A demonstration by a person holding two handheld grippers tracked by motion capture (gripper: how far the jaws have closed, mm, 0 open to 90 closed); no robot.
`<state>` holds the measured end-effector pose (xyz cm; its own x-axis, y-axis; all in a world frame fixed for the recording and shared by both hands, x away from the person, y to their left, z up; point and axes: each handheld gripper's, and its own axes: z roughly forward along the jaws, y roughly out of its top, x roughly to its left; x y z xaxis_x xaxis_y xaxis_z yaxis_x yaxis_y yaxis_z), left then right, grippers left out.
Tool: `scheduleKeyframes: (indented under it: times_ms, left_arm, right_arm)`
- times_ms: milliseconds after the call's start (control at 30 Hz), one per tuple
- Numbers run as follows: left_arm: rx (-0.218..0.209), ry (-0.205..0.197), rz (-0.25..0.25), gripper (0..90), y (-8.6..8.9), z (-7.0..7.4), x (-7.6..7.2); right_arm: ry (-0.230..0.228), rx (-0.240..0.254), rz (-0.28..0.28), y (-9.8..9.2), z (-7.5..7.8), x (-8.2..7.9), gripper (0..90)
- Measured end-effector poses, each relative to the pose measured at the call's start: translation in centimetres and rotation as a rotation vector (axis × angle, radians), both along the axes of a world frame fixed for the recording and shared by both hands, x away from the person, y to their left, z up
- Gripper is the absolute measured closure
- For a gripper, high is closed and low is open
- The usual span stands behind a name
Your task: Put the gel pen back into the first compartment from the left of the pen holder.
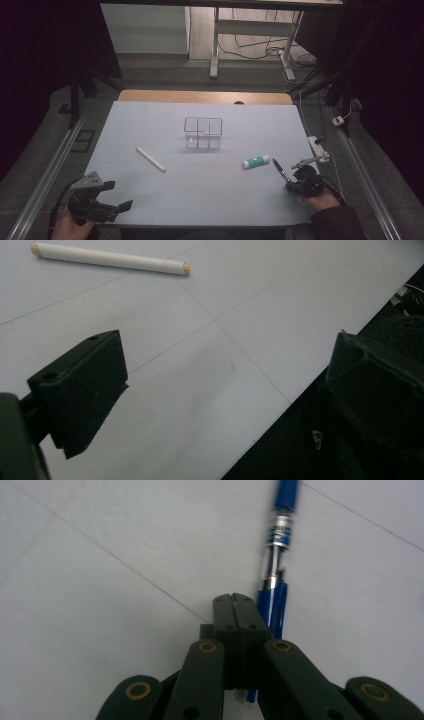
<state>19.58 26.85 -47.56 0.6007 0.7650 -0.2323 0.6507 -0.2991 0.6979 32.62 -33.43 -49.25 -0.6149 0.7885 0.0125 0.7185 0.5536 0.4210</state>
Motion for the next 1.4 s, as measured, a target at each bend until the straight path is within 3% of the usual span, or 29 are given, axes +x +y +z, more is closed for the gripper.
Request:
scheduleKeyframes:
  times_ms: [167,267,400,600,667,867,1200,1233,1400]
  left_arm:
    - [-0.001,0.001,0.001,3.4,0.0,0.0,0.0]
    - [-0.002,0.002,0.002,3.4,0.0,0.0,0.1]
    - [-0.001,0.000,0.000,3.4,0.0,0.0,0.1]
    - [-0.001,0.000,-0.001,3.4,0.0,0.0,0.1]
    - [-0.002,0.000,-0.002,3.4,0.0,0.0,0.1]
    - [-0.004,0.000,-0.001,3.3,0.0,0.0,0.1]
    - [-0.005,-0.001,-0.002,3.3,0.0,0.0,0.0]
    - [-0.005,-0.001,-0.002,3.3,0.0,0.0,0.0]
    - [0.000,-0.001,-0.004,3.4,0.0,0.0,0.0]
  right_arm:
    - [0.002,0.005,-0.033,-1.0,0.1,0.0,88.9]
    - [-0.013,0.043,-0.027,-0.7,0.7,0.0,80.2]
    - [-0.056,0.044,-0.042,-0.2,1.9,0.5,52.8]
    - [-0.063,0.053,-0.069,0.4,2.3,2.5,9.3]
    - [-0.057,0.037,-0.066,0.8,2.1,3.2,0.0]
    - [-0.038,0.020,-0.053,1.9,0.9,5.4,0.0]
    - [0.007,-0.078,-0.061,2.9,-1.3,7.4,1.0]
    - [0.003,-0.080,-0.055,3.0,-1.3,7.4,4.0]
    - [-0.016,-0.069,-0.043,2.8,-0.3,7.2,40.2]
